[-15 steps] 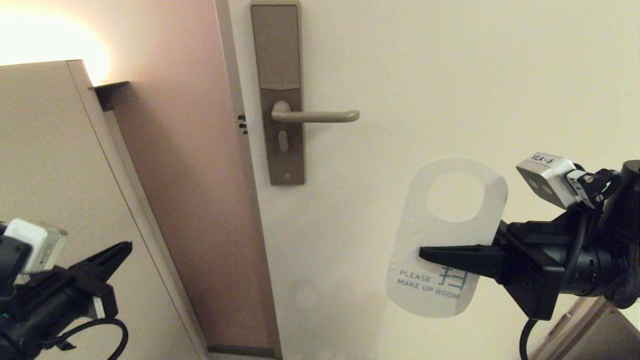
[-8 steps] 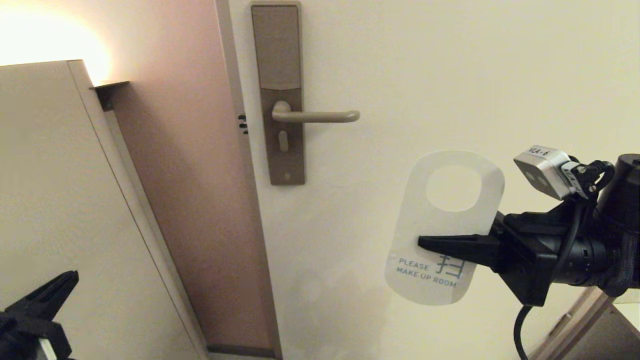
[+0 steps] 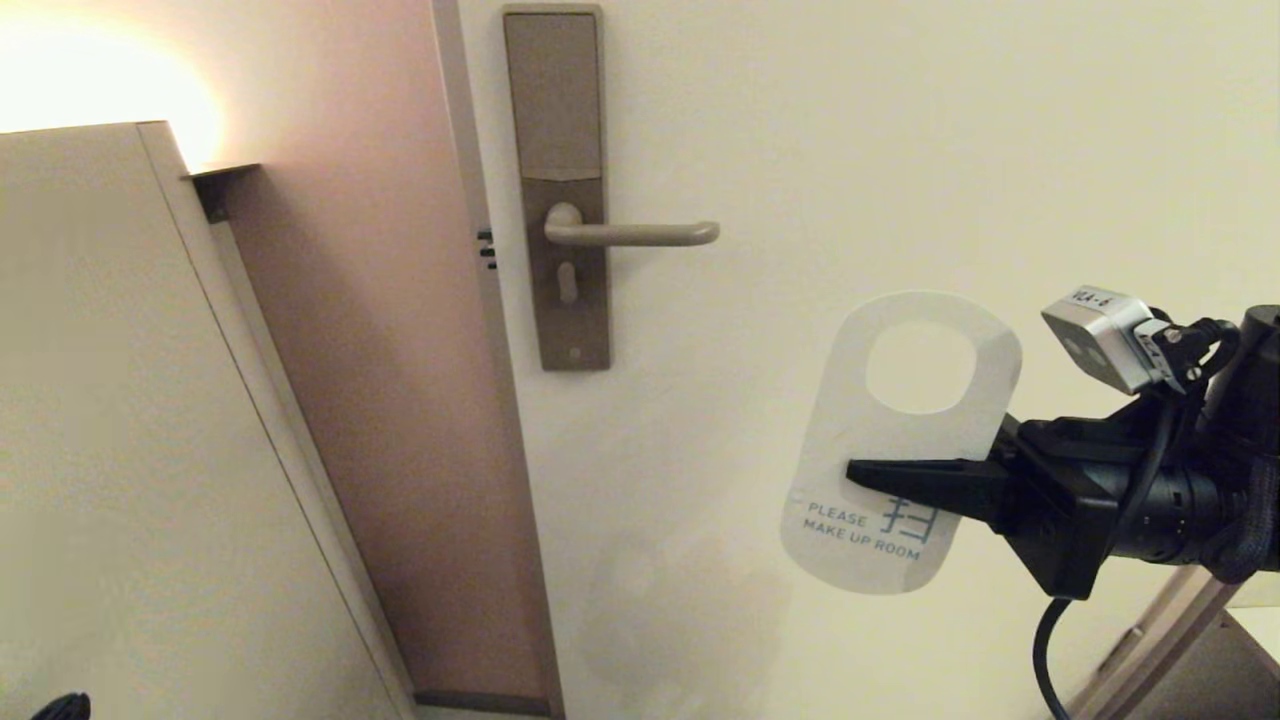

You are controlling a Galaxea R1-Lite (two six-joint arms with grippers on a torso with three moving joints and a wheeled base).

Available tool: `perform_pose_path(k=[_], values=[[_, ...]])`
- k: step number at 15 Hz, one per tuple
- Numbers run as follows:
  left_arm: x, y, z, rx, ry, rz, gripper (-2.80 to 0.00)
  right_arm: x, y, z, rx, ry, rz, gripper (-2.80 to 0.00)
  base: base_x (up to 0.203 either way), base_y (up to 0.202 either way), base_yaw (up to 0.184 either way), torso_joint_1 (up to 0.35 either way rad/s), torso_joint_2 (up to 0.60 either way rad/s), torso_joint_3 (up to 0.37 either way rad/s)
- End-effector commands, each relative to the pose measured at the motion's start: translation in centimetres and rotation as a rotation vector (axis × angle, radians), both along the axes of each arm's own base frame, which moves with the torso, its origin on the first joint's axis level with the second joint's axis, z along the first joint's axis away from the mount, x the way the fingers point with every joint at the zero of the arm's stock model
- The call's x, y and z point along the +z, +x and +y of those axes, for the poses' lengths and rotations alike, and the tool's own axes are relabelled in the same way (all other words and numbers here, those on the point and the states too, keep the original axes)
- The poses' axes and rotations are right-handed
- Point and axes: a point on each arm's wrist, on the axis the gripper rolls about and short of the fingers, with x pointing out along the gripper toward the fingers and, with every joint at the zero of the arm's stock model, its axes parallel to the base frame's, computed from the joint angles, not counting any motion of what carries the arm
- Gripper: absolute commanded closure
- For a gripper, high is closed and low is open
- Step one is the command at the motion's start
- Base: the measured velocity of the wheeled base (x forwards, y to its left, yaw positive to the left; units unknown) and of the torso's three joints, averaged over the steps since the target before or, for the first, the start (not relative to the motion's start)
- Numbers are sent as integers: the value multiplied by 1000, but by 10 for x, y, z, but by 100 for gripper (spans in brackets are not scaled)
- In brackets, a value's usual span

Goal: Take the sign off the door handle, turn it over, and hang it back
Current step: Hang the sign back with the other side facing out

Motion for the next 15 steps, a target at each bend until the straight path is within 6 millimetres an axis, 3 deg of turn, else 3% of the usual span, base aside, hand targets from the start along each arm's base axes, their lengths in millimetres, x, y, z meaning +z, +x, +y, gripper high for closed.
perform_pose_path(k=[1,4,15], values=[[-13,-23,-1,-24,2,-119,0,0,0,0,6,2,-3,0,0,0,0,0,0,0],[-27,-30,0,-44,-50,-70,0,0,1,0,-15,0,-2,0,0,0,0,0,0,0],[-28,-30,0,-24,-151,-68,0,1,8,-3,-154,-11,-17,0,0,0,0,0,0,0]])
